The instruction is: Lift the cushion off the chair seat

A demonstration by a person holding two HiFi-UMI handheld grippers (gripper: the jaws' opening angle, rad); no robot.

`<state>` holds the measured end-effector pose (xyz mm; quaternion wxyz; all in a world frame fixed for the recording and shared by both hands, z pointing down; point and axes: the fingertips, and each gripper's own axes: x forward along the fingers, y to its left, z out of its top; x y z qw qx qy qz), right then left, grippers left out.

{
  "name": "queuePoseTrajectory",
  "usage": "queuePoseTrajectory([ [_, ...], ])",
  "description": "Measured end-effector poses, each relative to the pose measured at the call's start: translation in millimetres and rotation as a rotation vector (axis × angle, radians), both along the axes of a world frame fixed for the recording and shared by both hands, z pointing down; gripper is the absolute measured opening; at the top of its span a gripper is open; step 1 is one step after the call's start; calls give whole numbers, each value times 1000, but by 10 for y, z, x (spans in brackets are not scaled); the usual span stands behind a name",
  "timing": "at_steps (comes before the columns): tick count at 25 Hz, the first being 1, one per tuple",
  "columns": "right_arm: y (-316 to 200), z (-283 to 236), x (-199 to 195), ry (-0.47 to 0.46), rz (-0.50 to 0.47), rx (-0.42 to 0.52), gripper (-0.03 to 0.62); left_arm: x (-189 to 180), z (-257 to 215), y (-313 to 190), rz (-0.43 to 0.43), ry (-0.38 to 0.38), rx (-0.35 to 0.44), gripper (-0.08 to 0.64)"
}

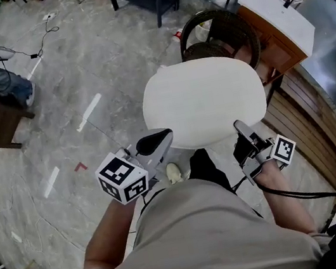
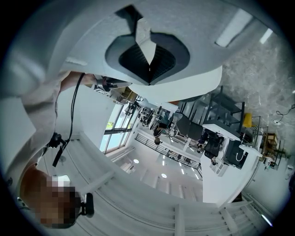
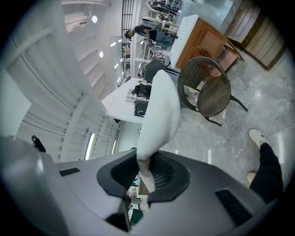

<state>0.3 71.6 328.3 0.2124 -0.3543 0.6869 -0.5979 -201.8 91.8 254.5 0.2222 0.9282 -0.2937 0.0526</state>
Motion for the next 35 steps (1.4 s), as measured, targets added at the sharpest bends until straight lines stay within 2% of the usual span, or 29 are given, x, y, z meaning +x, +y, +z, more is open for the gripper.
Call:
queuePoseTrajectory([
  [23, 145, 49, 63, -7, -22, 4, 69, 147, 98, 24, 0, 3, -16, 6],
  [35, -33, 65, 66, -10, -13, 10, 69, 190, 164, -136, 18, 0, -28, 6],
])
